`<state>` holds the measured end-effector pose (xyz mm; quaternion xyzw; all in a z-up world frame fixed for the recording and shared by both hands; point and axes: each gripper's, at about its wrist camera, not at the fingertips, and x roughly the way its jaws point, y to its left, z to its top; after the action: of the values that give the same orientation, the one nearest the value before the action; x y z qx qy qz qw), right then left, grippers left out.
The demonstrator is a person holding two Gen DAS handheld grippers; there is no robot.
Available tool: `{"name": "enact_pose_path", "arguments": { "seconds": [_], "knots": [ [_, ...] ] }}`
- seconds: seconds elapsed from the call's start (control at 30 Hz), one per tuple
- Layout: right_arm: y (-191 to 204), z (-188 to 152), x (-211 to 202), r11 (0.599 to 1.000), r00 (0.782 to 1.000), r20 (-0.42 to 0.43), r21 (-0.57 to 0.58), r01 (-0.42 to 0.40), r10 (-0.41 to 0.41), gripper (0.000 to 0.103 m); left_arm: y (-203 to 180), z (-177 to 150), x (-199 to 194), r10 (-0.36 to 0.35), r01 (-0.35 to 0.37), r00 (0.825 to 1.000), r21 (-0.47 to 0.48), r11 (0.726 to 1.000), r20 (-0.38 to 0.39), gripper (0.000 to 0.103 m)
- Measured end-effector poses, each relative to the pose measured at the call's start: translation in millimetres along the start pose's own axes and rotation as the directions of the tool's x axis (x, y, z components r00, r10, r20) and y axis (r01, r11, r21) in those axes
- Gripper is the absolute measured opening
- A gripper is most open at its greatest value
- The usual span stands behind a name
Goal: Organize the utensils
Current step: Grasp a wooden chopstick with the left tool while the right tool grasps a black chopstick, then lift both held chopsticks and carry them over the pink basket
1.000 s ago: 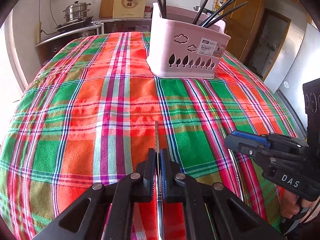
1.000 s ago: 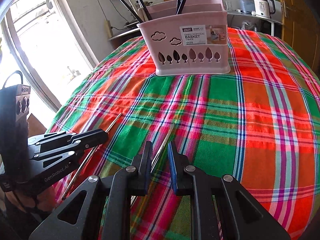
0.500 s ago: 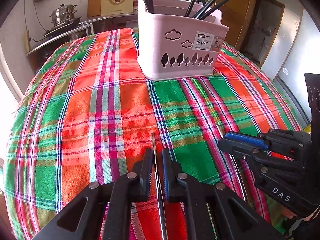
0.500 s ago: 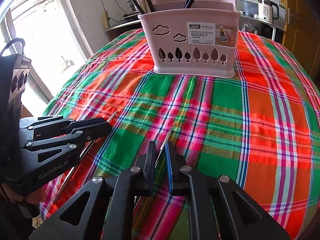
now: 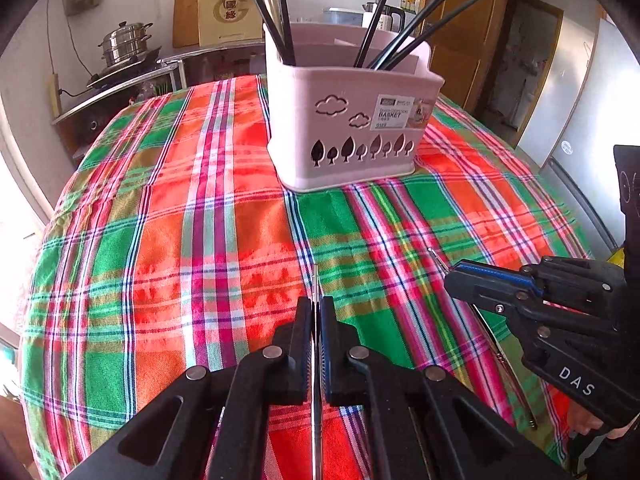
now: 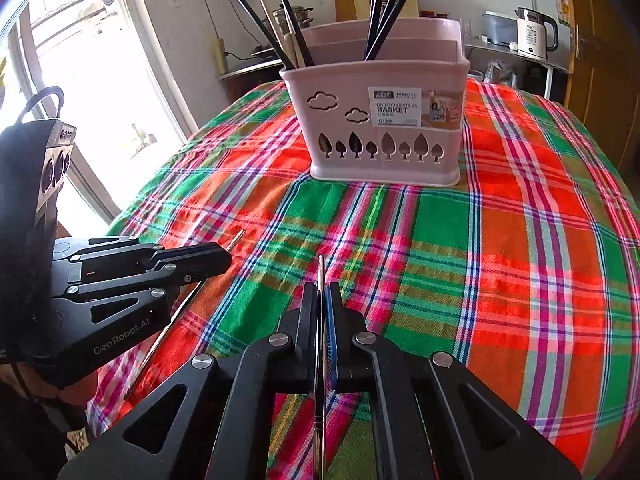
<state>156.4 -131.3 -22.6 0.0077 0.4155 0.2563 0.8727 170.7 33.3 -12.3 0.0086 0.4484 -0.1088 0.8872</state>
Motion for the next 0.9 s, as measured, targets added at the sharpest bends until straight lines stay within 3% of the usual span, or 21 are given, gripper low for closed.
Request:
{"name": "enact_pose_path", "arguments": {
  "seconds": [0.4, 0.63, 0.9],
  "knots": [
    [-4.4, 37.5, -63.8, 1.000, 0.983, 0.182, -0.013, 0.010, -0.007, 0.004, -3.4, 42.7, -71.9, -0.051, 0.053, 0.980, -0.001, 0.999, 0.193, 0.004],
    [-9.6, 47.2, -88.3, 1.000, 0.967, 0.256, -0.010, 0.015, -0.012, 0.004, -5.5, 51.6, -90.7, -0.066, 0.069, 0.969, -0.004, 0.998, 0.240, 0.004],
    [-12.7, 46.2, -94.6, 1.000, 0.964, 0.267, -0.007, 0.015, -0.013, 0.004, -6.5, 53.9, -96.4, -0.072, 0.077, 0.964, -0.011, 0.997, 0.256, 0.004]
  ]
}}
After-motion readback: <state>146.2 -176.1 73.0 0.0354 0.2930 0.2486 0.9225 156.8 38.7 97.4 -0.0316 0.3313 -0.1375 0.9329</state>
